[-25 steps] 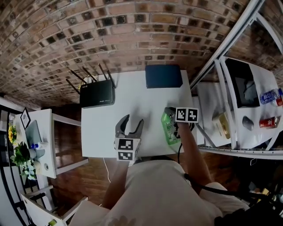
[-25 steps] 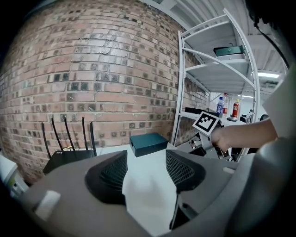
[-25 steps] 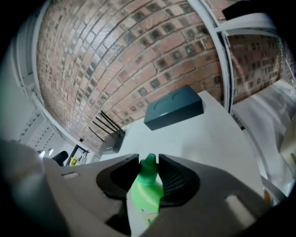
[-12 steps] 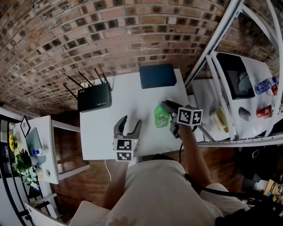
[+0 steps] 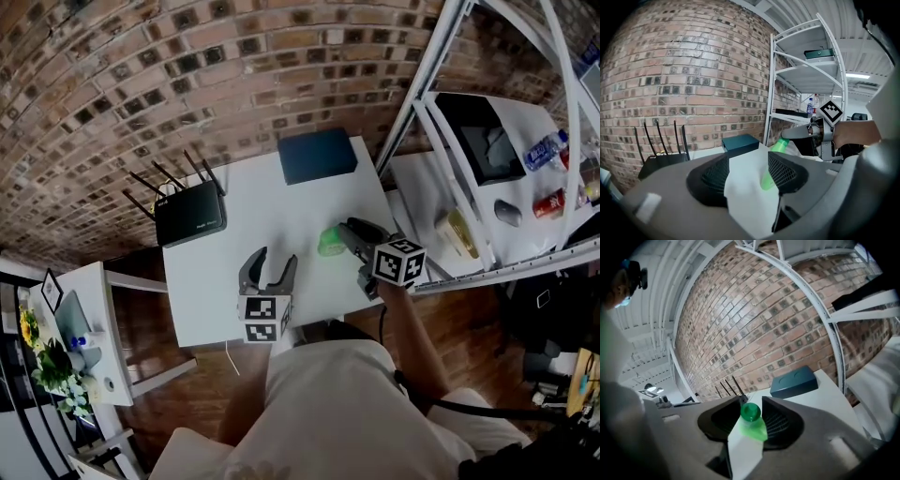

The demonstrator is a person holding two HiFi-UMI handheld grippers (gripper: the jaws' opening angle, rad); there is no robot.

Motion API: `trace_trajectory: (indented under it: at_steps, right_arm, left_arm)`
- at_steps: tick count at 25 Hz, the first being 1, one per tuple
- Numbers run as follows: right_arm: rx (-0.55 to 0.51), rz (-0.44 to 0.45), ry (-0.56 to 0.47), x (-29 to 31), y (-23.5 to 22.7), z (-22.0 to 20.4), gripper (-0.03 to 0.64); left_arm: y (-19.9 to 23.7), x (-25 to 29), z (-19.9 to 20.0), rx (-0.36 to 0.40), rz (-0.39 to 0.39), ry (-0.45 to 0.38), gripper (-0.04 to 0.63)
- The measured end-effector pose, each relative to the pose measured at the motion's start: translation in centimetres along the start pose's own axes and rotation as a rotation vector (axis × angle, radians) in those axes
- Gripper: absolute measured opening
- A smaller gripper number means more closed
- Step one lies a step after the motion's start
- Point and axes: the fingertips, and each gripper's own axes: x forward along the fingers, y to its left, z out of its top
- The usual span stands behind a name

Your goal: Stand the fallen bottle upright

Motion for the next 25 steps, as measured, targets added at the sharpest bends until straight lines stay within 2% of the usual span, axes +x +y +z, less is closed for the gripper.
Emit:
trace_trajectory:
  at_steps: [1, 3, 4, 7, 10, 16, 19, 21, 23, 25]
  right_arm:
    - [-0.019, -0.027, -0.015, -0.3, 0.1, 0.1, 0.136]
    - [-0.071, -0.098, -0.031, -1.5, 0.3, 0.0, 0.242]
    - [-0.097, -0.132, -0.035, -2.5, 0.4, -0.1, 0.273]
    - [-0.139, -0.201, -0.086, -6.8, 0.5, 1.0, 0.275]
    - [-0.168, -0.214, -0.152, -9.8, 1.7, 1.6, 0.275]
    - [-0.414, -0.23, -0.182, -14.4, 3.9, 0.2, 0.28]
    - [-0.512, -0.211, -0.236, -18.9, 5.4, -0.5, 0.321]
    - [-0.52, -0.2, -0.266, -22.7, 5.7, -1.4, 0.33]
    - [-0.488, -0.186, -0.28, -26.3, 5.5, -2.8, 0.33]
    - [-0.515, -0.176, -0.251, -29.4, 5.6, -4.8, 0.33]
  left_arm:
    - [0.0, -0.2, -0.1, -0.001, -0.009, 0.0, 0.273]
    - [-0.1, -0.9, -0.8, -0.006, -0.011, 0.004, 0.273]
    - [-0.2, -1.2, -1.2, -0.003, -0.008, 0.002, 0.273]
    - [-1.5, -0.8, -1.1, 0.015, -0.03, -0.031, 0.273]
    - [-2.1, -1.9, 0.4, 0.007, -0.032, -0.086, 0.291]
    - [-6.0, -8.5, 3.1, 0.023, 0.092, -0.236, 0.291]
    - [-10.1, -12.4, 3.3, -0.008, 0.203, -0.349, 0.301]
    - [-13.9, -15.0, 2.7, -0.029, 0.29, -0.41, 0.313]
    - [-18.2, -16.8, 1.3, -0.032, 0.343, -0.418, 0.316]
    - [-22.6, -17.8, -1.0, -0.025, 0.342, -0.366, 0.318]
